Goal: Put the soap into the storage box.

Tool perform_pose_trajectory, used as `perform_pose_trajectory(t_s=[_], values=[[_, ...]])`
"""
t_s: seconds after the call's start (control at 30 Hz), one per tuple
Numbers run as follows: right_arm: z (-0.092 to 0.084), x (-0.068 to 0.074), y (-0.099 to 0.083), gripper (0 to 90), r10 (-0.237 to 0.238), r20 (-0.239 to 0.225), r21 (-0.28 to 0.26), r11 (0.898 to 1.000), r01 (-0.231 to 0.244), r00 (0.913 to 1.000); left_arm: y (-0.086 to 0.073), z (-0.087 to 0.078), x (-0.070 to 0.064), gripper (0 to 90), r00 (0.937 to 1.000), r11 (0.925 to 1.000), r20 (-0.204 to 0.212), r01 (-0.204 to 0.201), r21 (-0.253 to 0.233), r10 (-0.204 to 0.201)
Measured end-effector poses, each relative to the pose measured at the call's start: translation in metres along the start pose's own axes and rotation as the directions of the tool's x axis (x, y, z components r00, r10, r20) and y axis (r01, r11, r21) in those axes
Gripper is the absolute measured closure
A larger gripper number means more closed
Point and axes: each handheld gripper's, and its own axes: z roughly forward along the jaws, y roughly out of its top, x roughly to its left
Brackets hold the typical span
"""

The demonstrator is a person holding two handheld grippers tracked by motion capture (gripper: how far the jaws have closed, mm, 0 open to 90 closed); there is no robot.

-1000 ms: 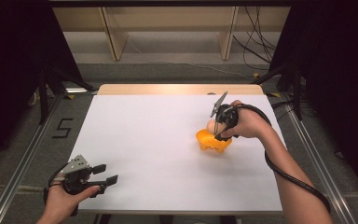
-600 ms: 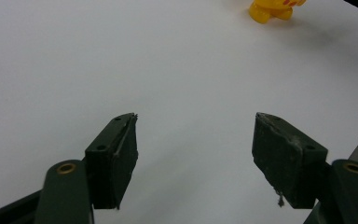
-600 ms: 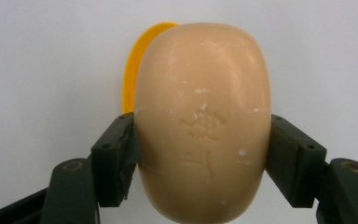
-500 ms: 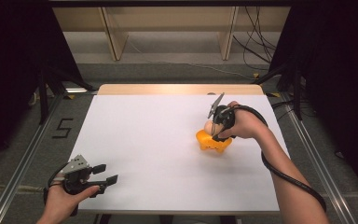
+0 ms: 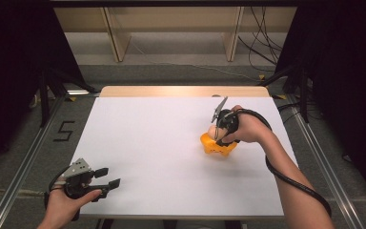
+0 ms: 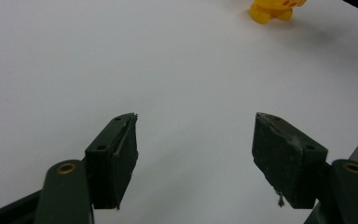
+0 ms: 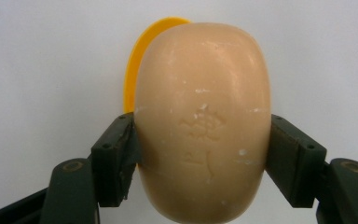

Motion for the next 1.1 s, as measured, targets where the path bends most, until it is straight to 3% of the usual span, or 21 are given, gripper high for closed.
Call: perform_pose_trajectory(t_s=[1.1], values=[[0.017, -0.001, -0.003, 32.9, 0.058, -0.021, 0.035, 0.998, -0.057, 0.9981, 0.000, -0.001, 0.001, 30.7, 1.0000, 0.9999, -0.010, -0.003, 0.010, 0.003]])
